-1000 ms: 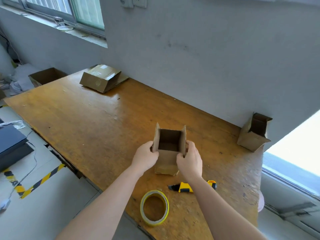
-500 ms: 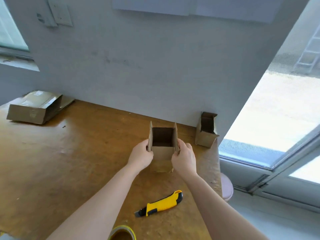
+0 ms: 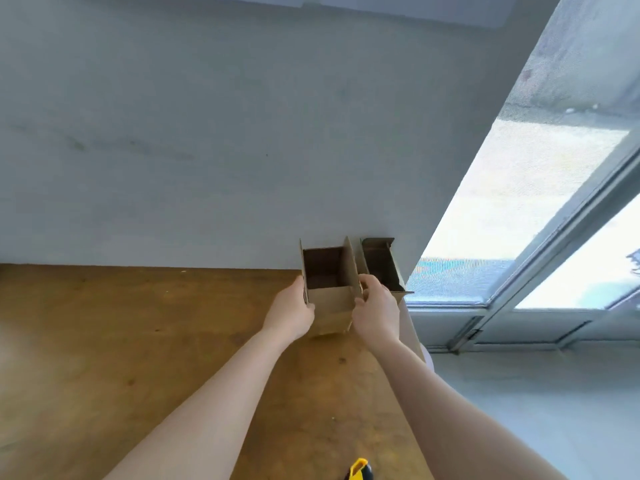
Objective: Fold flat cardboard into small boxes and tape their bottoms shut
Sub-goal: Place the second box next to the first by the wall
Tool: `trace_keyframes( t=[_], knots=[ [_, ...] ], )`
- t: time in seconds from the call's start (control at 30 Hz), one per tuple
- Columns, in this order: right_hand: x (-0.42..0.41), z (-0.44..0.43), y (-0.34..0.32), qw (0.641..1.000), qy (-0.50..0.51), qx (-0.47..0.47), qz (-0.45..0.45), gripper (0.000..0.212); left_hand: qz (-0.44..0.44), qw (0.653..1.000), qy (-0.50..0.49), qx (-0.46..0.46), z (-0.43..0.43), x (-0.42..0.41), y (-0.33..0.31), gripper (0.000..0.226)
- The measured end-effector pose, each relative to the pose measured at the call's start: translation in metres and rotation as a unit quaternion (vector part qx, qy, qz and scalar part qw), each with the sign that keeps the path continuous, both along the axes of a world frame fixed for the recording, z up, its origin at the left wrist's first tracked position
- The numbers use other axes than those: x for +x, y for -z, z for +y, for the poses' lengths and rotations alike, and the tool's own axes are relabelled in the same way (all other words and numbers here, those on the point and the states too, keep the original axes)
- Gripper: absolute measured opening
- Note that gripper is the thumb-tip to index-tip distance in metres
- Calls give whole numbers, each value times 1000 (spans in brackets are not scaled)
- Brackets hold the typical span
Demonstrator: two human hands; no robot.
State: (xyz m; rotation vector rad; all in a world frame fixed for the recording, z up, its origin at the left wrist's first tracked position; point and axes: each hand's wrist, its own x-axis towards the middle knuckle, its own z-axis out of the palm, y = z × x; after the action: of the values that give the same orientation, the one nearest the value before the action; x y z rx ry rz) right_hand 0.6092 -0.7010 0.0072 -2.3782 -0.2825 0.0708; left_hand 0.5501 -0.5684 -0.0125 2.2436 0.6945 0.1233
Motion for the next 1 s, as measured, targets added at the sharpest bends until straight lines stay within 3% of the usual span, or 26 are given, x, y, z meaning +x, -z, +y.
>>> trace_keyframes(
  t=[0.4,0.53,0.67,0.8,1.0],
  knots=[
    [41,12,6,988,-26,-145,-42,49,-5,997,37,73,12,51,7,63],
    [41,10,0,981,-51,-182,-42,44,19,995,47,91,9,49,4,76],
    [28,4,-9,977,-62,-199,-46,53,43,989,69,122,7,34,-2,83],
    [-1,-9,-15,976,-64,-200,-55,49,76,975,88,187,4,-4,-14,70],
    [-61,-29,-15,954,-169,-229,-92,38,86,949,45,301,-6,-87,-35,52]
  ],
)
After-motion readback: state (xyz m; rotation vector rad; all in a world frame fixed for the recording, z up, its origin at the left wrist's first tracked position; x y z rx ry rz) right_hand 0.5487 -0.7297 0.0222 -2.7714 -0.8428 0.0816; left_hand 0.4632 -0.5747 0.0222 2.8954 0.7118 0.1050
